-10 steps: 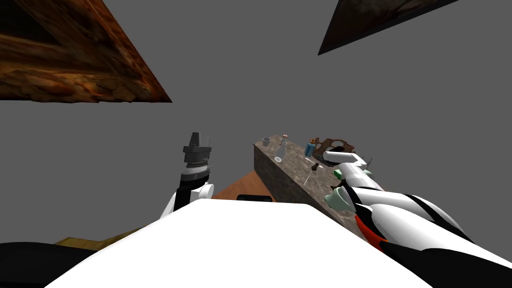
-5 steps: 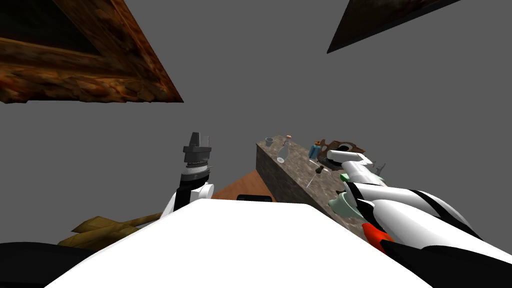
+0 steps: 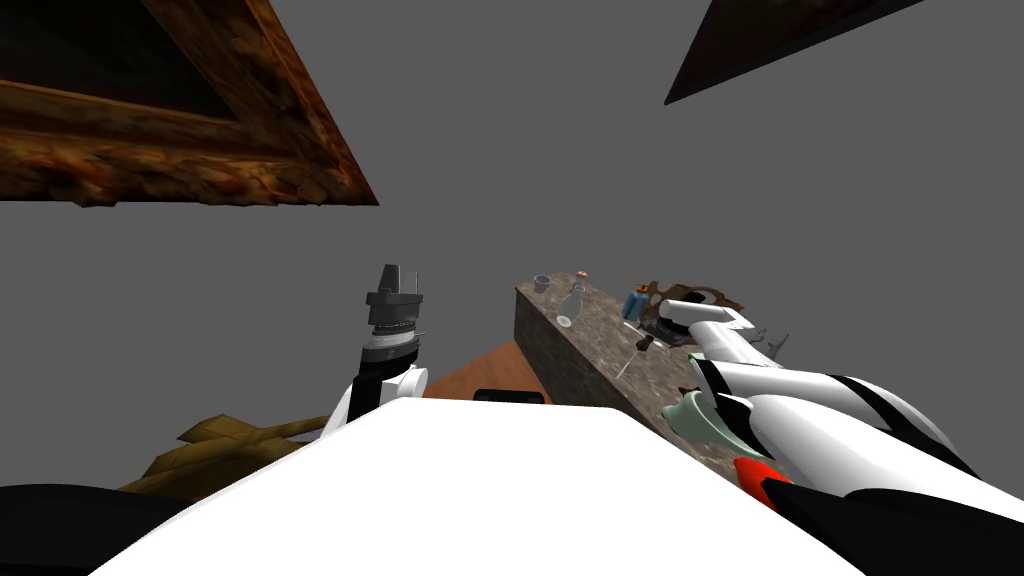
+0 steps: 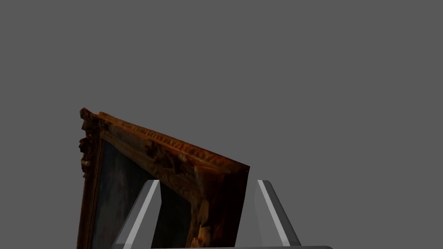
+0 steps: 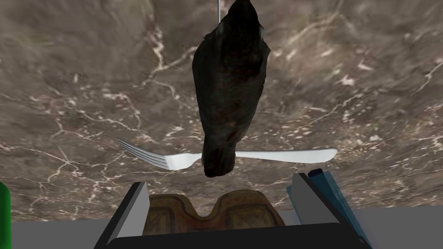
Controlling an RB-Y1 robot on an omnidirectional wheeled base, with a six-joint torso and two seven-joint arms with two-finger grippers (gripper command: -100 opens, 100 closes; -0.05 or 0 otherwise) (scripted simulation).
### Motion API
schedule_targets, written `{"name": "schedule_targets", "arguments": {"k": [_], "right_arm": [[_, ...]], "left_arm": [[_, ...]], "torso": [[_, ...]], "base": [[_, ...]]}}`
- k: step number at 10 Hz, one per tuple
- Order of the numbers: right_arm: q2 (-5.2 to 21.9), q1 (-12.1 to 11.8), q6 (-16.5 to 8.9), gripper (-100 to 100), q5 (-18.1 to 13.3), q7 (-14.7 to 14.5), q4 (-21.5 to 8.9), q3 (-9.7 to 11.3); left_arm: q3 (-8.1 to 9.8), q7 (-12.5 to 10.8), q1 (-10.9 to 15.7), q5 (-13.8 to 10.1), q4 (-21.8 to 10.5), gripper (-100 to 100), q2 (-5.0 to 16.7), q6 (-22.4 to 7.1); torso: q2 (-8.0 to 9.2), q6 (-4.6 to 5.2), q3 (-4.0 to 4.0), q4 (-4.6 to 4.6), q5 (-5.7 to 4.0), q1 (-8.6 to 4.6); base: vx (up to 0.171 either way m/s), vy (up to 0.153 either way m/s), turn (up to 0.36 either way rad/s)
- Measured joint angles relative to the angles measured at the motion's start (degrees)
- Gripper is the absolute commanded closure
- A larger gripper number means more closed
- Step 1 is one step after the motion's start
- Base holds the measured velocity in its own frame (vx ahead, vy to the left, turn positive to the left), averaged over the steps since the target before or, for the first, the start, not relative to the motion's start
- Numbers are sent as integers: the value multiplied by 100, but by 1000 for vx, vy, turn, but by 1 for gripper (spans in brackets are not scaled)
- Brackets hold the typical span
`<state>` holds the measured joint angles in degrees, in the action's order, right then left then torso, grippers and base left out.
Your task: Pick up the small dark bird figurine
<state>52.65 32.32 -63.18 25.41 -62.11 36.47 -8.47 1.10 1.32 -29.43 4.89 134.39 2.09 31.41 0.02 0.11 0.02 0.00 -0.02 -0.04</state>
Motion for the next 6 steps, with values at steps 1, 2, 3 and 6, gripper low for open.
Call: {"name": "schedule_targets", "arguments": {"k": [1,2,3,6], "right_arm": [[32,10,-87,-100,39,-46,-74,-6],[86,154,-153,-100,82,-139,-313,17],[144,199,-297,-100,145,-211,-436,22],[301,404,-534,-100,272,-423,-927,41]], "left_arm": [[0,0,-1,0,0,0,0,0],[0,0,0,0,0,0,0,0],[0,0,0,0,0,0,0,0],[0,0,0,0,0,0,0,0]], "torso": [[1,4,0,0,-1,-1],[1,1,0,0,0,-1],[2,1,1,0,0,-1],[1,3,1,0,0,-1]], "base": [[-13,-4,114],[-18,-6,179],[-11,-7,42],[-7,-3,93]]}}
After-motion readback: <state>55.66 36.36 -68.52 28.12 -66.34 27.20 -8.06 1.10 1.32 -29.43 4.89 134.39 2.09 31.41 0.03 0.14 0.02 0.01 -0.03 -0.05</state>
